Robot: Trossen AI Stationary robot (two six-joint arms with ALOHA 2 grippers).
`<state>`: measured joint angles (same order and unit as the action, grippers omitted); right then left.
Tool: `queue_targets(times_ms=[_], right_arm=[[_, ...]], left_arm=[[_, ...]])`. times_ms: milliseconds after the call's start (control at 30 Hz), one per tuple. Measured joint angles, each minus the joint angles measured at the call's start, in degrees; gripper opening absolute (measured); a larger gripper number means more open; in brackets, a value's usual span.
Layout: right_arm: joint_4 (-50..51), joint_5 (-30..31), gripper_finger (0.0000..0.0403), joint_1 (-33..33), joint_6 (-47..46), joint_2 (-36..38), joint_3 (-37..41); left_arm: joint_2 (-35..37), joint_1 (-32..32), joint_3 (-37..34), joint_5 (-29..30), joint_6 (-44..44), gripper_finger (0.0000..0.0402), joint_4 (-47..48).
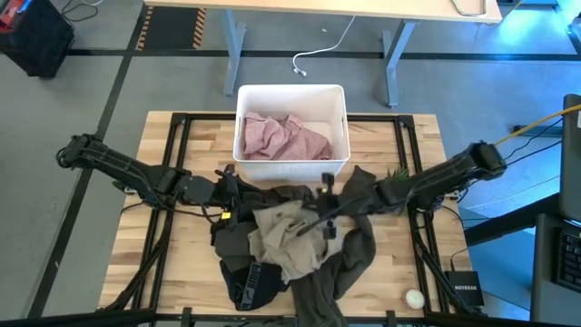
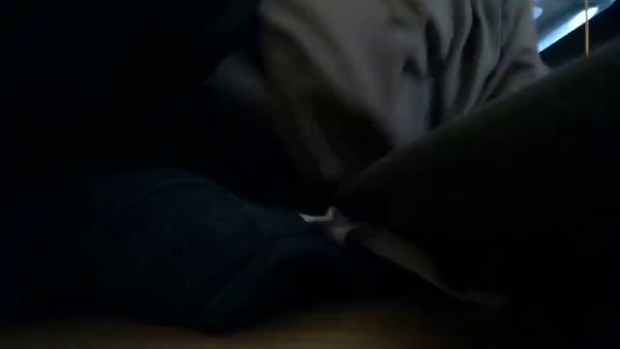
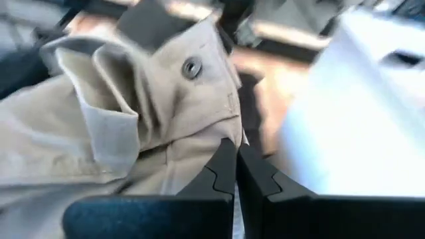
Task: Sort clothes
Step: Put the gray pants into the white bin
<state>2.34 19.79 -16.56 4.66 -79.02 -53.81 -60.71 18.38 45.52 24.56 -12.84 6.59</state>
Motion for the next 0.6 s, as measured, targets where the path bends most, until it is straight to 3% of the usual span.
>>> queue_targets(times_ms=[167, 367, 600], right_arm=[[4.6, 0.3, 0.0003, 4.0, 5.8, 1.7, -9.0], [13.3, 0.2, 0.0002, 10.6, 14.3, 0.2, -24.3], [17.0, 0.2, 0.0001, 20.5, 20.1, 0.2, -37.6]], left_arm=[[0.0, -2.1, 0.0, -0.9, 1.5, 0.0235, 0.1], [0.0, -5.5, 0.0, -8.1, 2.7, 0.0235, 0.6], [0.0, -6.4, 0.0, -9.0, 0.9, 0.0235, 0.6]])
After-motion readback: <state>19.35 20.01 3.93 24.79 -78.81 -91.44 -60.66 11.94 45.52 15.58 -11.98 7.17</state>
